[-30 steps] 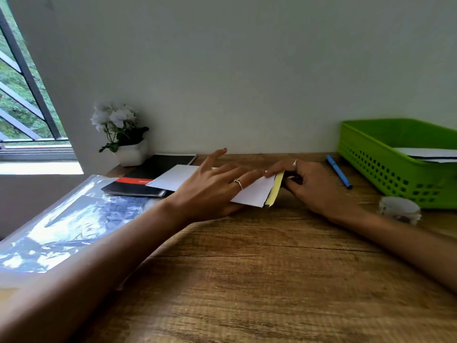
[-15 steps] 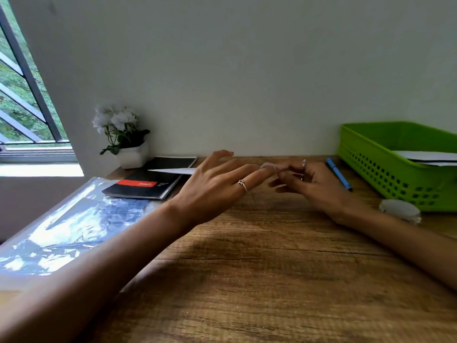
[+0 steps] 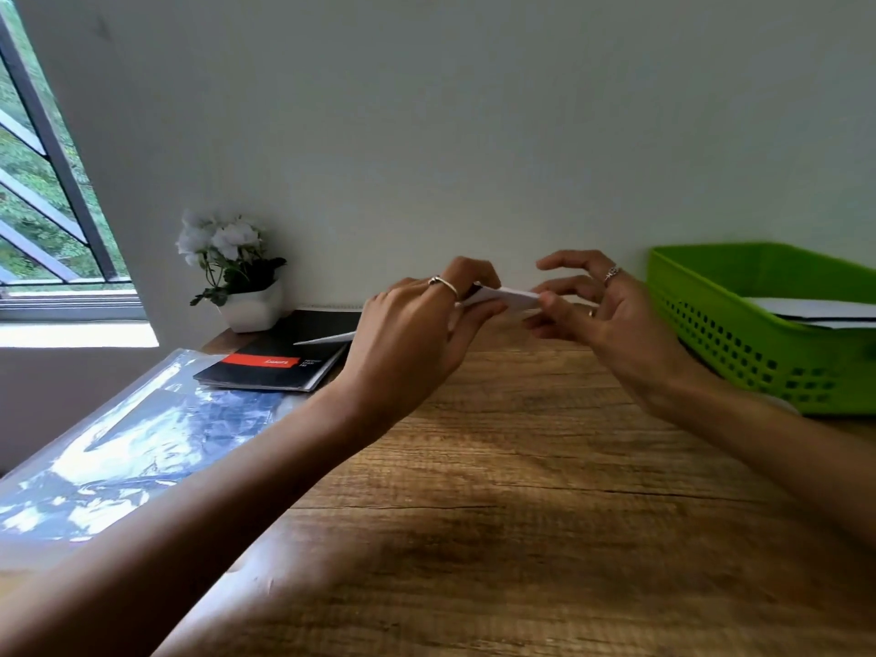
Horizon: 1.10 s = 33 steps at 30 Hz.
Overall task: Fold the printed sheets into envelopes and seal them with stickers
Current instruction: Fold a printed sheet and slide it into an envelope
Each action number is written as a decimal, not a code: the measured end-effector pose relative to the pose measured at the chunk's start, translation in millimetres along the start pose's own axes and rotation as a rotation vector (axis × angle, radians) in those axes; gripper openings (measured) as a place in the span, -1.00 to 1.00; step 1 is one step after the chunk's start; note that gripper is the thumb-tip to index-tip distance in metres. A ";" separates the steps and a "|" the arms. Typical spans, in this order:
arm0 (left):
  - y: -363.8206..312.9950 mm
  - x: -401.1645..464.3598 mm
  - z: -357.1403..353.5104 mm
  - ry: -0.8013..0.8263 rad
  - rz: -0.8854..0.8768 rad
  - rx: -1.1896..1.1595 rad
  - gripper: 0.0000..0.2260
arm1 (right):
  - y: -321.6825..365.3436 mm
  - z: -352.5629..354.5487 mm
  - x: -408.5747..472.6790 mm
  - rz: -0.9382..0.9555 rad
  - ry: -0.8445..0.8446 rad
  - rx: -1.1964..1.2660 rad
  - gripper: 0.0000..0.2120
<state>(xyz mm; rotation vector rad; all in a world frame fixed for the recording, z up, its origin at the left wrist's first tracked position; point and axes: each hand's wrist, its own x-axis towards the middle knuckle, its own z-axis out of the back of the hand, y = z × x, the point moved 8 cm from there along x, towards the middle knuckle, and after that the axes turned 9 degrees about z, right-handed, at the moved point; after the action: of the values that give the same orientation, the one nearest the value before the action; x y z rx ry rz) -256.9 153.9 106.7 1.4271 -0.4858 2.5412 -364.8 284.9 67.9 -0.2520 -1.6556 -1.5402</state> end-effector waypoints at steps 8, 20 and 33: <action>-5.6 23.0 43.4 -0.162 0.146 -0.311 -0.82 | 46.7 -11.8 13.2 0.180 -0.011 -0.115 -0.85; 10.6 33.5 36.2 0.177 0.147 -0.480 -0.27 | 87.6 10.9 65.5 0.206 -0.241 -0.120 -0.95; 45.5 7.7 -17.4 0.490 0.564 -0.675 -0.62 | 48.1 8.5 87.8 -0.006 -0.130 -0.240 -0.86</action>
<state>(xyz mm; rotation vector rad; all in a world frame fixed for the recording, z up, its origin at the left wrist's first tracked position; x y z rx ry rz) -289.1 118.1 96.2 0.4458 -1.6149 2.5520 -392.4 269.7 163.3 -0.4831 -1.5690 -1.7599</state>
